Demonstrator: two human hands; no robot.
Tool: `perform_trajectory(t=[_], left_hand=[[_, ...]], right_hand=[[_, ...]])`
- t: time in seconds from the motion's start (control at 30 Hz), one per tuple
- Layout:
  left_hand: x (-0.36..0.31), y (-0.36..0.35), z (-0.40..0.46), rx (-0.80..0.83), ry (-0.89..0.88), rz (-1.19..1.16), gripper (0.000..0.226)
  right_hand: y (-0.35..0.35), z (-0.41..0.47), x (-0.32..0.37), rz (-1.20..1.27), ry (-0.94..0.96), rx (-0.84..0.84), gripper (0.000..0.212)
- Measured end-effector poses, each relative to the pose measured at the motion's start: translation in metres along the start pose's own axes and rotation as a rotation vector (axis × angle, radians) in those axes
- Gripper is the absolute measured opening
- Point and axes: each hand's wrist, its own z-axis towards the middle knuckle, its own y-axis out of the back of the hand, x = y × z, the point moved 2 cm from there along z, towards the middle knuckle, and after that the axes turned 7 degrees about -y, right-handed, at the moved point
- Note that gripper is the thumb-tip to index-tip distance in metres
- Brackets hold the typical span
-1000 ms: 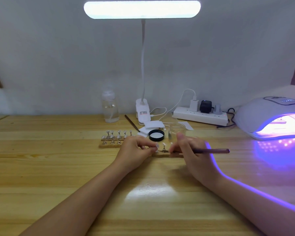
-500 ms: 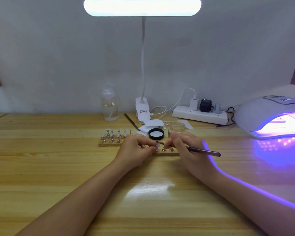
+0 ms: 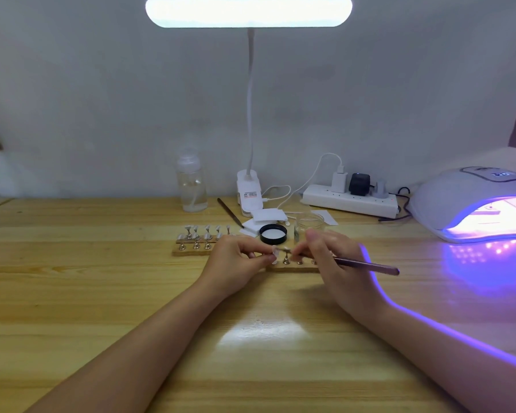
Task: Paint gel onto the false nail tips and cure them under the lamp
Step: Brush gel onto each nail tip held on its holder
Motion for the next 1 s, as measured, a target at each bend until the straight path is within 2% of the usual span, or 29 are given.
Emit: perform_trajectory(t=[0.07, 0.23, 0.37, 0.47, 0.53, 0.63, 0.8, 0.93, 1.0], left_hand=[[0.0001, -0.0002, -0.0002, -0.006, 0.001, -0.006, 0.022], [0.0017, 0.0007, -0.0002, -0.029, 0.019, -0.012, 0.024], [0.0020, 0.0007, -0.0005, -0.031, 0.035, -0.050, 0.021], [0.0028, 0.0003, -0.0007, -0.037, 0.048, -0.083, 0.015], [0.0032, 0.0005, -0.0004, -0.044, 0.055, -0.094, 0.015], [0.0015, 0.0000, -0.0004, -0.027, 0.059, -0.106, 0.013], [0.0024, -0.0002, -0.0008, -0.026, 0.065, -0.094, 0.011], [0.0014, -0.0010, -0.0004, -0.030, 0.075, -0.100, 0.010], [0.0019, -0.0008, 0.0000, -0.035, 0.072, -0.094, 0.011]], right_hand=[[0.0005, 0.0004, 0.0012, -0.052, 0.000, -0.016, 0.035], [-0.0014, -0.0015, 0.0026, 0.171, -0.077, 0.033, 0.041], [0.0006, 0.0008, 0.0013, 0.038, -0.014, -0.023, 0.035], [-0.0035, -0.0013, 0.0020, 0.189, -0.128, 0.096, 0.044], [-0.0035, -0.0024, 0.0023, 0.227, -0.129, 0.081, 0.047], [-0.0003, 0.0000, 0.0003, 0.152, -0.052, -0.029, 0.041], [-0.0043, -0.0019, -0.0003, 0.202, -0.145, 0.095, 0.045], [0.0003, 0.0000, -0.0008, 0.110, -0.047, -0.019, 0.037], [0.0000, 0.0012, -0.0013, 0.068, -0.041, -0.019, 0.037]])
